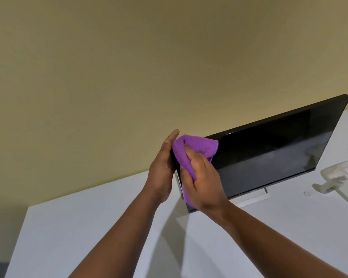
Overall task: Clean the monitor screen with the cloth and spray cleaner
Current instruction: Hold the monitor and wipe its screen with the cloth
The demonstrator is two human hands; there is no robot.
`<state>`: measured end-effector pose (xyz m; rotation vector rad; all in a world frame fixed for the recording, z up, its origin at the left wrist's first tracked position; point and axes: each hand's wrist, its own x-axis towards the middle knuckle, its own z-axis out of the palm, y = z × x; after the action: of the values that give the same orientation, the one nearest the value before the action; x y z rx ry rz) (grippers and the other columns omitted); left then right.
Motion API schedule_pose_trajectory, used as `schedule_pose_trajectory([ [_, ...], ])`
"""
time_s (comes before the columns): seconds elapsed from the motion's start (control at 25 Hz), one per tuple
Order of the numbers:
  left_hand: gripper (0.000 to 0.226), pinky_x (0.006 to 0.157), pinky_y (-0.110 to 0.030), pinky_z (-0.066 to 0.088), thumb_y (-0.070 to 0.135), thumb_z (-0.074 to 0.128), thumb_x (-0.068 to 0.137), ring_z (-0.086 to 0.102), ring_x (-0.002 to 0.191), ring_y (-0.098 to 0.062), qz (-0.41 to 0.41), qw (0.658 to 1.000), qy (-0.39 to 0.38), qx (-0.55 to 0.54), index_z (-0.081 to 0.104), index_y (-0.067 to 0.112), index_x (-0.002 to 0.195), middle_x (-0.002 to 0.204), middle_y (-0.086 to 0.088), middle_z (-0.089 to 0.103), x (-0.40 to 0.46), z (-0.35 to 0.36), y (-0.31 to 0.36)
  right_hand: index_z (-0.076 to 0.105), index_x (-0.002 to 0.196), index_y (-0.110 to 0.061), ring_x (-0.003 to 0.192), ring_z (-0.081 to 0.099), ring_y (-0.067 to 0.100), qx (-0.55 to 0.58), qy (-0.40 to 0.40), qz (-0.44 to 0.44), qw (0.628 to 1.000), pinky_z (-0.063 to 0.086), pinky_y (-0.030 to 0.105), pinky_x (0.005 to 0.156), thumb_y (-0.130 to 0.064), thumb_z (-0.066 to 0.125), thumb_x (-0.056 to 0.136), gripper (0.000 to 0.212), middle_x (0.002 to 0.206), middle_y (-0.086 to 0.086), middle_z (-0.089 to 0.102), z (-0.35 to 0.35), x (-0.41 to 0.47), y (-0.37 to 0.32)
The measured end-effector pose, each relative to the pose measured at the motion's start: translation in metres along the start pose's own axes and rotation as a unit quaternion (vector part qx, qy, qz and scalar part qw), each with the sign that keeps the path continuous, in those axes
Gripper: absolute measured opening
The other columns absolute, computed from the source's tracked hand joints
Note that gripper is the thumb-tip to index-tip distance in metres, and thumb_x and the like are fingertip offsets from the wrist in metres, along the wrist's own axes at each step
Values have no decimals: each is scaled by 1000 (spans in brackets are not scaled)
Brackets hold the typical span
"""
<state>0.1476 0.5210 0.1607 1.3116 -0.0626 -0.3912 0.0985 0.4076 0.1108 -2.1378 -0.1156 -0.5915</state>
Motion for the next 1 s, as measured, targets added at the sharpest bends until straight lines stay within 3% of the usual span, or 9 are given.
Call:
schedule_pose_trajectory([
  [0.12, 42, 110, -32, 46, 48, 33, 109, 59, 132, -12, 6, 1000, 20, 11, 60, 35, 139, 139, 10, 66, -2, 2, -1, 55, 142, -11, 108, 65, 28, -94, -9, -71, 993, 59, 36, 86, -23, 52, 96, 48, 127, 12, 66, 15, -31, 24],
  [0.28, 41, 112, -39, 45, 44, 32, 108, 59, 131, -12, 34, 997, 32, 68, 63, 36, 133, 136, 11, 67, -2, 4, -2, 51, 124, -19, 91, 57, 17, -175, -24, -110, 978, 50, 26, 77, -19, 64, 83, 44, 105, 3, 70, 33, -70, 52],
  [0.4, 38, 111, -36, 46, 46, 36, 102, 60, 124, -2, 72, 983, 79, 149, 66, 41, 124, 127, 20, 69, -2, 11, -5, 57, 120, -25, 88, 66, 15, -205, -143, -81, 965, 55, 25, 69, -9, 81, 70, 58, 105, -7, 70, 39, -92, 75],
  [0.52, 33, 112, -29, 42, 42, 42, 108, 51, 129, 8, 110, 966, 107, 209, 65, 35, 131, 134, 25, 62, -3, 18, -9, 55, 123, -29, 86, 69, 20, -240, -255, -42, 936, 58, 31, 64, -4, 73, 75, 57, 108, -6, 72, 38, -112, 101],
  [0.6, 41, 120, -33, 32, 48, 42, 105, 35, 146, -1, 154, 922, 141, 326, 62, 32, 136, 157, 12, 45, -4, 21, -12, 51, 126, -32, 91, 68, 19, -248, -286, -11, 926, 58, 31, 64, -8, 68, 83, 53, 114, -7, 71, 34, -121, 116],
  [0.68, 52, 125, -43, 19, 55, 35, 102, 20, 156, -18, 190, 833, 158, 495, 61, 30, 139, 166, 2, 33, -4, 28, -12, 51, 127, -34, 93, 68, 17, -254, -285, 14, 924, 57, 29, 62, -11, 66, 87, 48, 117, -9, 70, 26, -126, 129],
  [0.84, 61, 124, -52, -1, 60, 27, 103, 13, 158, -32, 228, 695, 116, 672, 52, 26, 146, 164, -2, 39, -5, 56, -9, 57, 120, -33, 91, 67, 14, -235, -215, 63, 946, 48, 16, 60, -14, 65, 88, 38, 111, -10, 71, 0, -132, 150],
  [0.92, 64, 124, -53, 0, 61, 25, 102, 19, 156, -34, 229, 655, 96, 714, 48, 24, 149, 162, -3, 41, -1, 71, -8, 60, 118, -28, 85, 63, 12, -201, -155, 124, 959, 37, 5, 63, -14, 67, 90, 33, 105, -9, 68, -22, -134, 162],
  [1.0, 67, 123, -52, 13, 62, 23, 102, 28, 153, -34, 224, 644, 69, 728, 44, 22, 152, 161, -4, 44, 6, 87, -7, 56, 110, -26, 70, 57, 11, -153, -100, 203, 962, 35, 5, 54, -11, 65, 93, 25, 89, -7, 61, -46, -131, 175],
])
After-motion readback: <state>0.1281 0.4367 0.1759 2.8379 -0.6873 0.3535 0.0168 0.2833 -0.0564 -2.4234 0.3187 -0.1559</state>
